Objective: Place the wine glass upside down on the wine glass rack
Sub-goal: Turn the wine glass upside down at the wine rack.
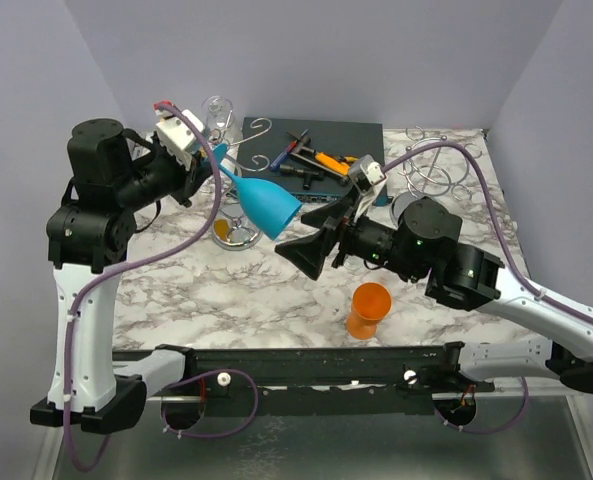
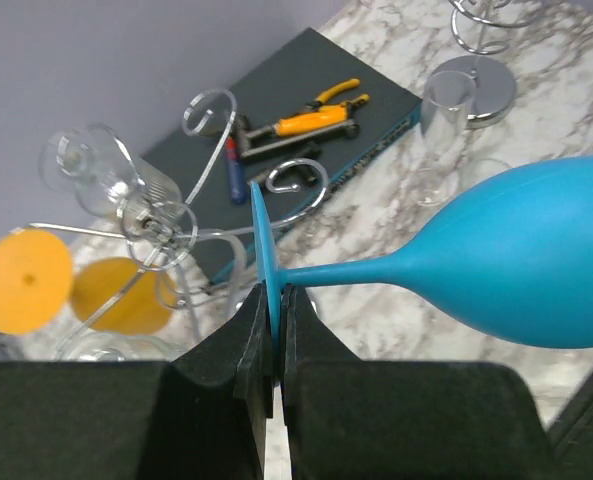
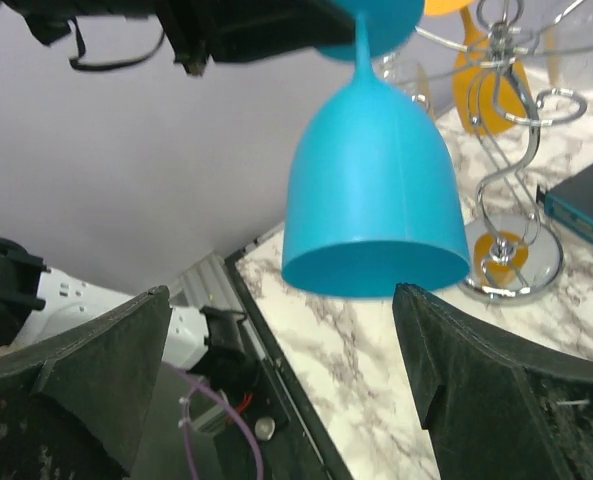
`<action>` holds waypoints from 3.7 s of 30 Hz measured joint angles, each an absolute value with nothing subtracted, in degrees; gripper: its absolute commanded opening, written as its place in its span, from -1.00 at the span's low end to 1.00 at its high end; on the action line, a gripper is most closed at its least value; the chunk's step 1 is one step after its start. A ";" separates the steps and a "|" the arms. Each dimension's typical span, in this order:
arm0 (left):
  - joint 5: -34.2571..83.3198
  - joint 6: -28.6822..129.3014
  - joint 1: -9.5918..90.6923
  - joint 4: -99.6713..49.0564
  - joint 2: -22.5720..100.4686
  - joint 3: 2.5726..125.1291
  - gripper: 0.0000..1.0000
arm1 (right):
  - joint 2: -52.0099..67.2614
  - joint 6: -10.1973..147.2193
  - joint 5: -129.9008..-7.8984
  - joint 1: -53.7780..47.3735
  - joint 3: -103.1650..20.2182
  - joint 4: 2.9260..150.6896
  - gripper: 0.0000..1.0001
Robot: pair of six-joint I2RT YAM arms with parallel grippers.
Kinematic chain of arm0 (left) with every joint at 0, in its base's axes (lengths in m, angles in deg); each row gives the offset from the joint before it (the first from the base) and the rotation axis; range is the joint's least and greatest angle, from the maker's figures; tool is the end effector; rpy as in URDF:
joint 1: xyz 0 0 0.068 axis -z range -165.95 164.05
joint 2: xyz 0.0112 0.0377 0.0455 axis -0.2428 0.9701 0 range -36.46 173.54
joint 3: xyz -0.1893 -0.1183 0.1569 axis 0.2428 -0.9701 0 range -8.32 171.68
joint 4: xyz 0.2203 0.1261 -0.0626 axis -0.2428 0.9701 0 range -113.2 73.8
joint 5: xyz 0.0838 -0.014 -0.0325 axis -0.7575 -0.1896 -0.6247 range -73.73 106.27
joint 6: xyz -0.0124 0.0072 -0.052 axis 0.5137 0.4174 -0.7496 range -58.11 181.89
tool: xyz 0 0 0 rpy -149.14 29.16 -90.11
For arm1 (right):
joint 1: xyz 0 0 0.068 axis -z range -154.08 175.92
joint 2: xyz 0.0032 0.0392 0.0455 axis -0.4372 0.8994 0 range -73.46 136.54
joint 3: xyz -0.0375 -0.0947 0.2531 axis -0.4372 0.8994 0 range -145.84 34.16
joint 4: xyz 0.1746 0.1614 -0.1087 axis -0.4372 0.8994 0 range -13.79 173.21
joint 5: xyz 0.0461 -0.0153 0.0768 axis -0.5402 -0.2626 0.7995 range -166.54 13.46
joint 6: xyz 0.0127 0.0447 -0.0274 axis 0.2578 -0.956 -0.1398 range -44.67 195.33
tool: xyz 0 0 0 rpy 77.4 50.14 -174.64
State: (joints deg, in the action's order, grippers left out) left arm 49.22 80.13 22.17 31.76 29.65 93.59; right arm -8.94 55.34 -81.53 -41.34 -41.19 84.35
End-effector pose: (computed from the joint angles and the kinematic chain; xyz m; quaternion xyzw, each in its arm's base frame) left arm 0.1703 -0.0439 0.5128 0.3382 0.7234 -0.1812 0.5739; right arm 0.0976 0.2248 0.4620 -0.2477 0.6444 0.4770 0.5440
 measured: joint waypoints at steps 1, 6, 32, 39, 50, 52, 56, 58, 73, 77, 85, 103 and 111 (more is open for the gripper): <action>49.18 82.60 22.17 30.71 28.80 93.02 -1.00 | -9.36 55.10 -81.12 -41.36 -41.52 86.45 0.99; 51.49 95.25 22.17 26.51 22.11 88.02 -1.00 | -9.32 54.73 -80.03 -41.36 -45.19 95.96 0.99; 68.87 129.26 22.28 21.50 10.98 76.39 -1.00 | 1.39 61.22 -68.42 -41.19 -37.54 79.68 0.99; 68.87 129.37 22.26 20.52 10.39 75.80 -1.00 | 3.34 61.76 -72.84 -41.21 -36.30 75.74 0.89; 68.91 129.55 22.26 19.67 10.39 75.25 -0.98 | 2.16 63.53 -71.92 -41.21 -30.81 66.69 0.71; 69.02 129.07 22.26 19.76 10.74 75.36 -0.98 | 2.05 64.12 -72.01 -41.19 -28.97 63.59 0.89; 69.20 128.21 22.26 19.47 11.68 75.82 -0.99 | 2.14 65.59 -72.42 -41.19 -28.01 61.36 0.99; 69.20 127.84 22.26 19.17 11.92 76.13 -0.98 | 2.38 66.22 -72.64 -41.19 -28.01 60.77 0.99; 69.39 126.84 21.97 18.62 11.92 76.19 -0.98 | 6.31 66.29 -70.76 -39.94 -29.63 57.73 0.98; 69.42 126.90 21.97 18.55 11.49 75.75 -0.99 | 6.99 64.58 -68.92 -39.13 -29.91 56.77 0.99; 69.83 128.69 22.00 18.27 9.98 74.31 -0.99 | 7.49 61.52 -63.02 -37.71 -30.20 56.38 0.87; 71.73 130.66 22.06 18.40 9.30 73.00 0.75 | 7.56 56.08 -48.82 -33.21 -30.15 55.07 0.41; 72.19 126.82 22.06 18.55 9.69 74.09 0.98 | 9.42 57.54 -51.59 -33.10 -30.15 51.20 0.42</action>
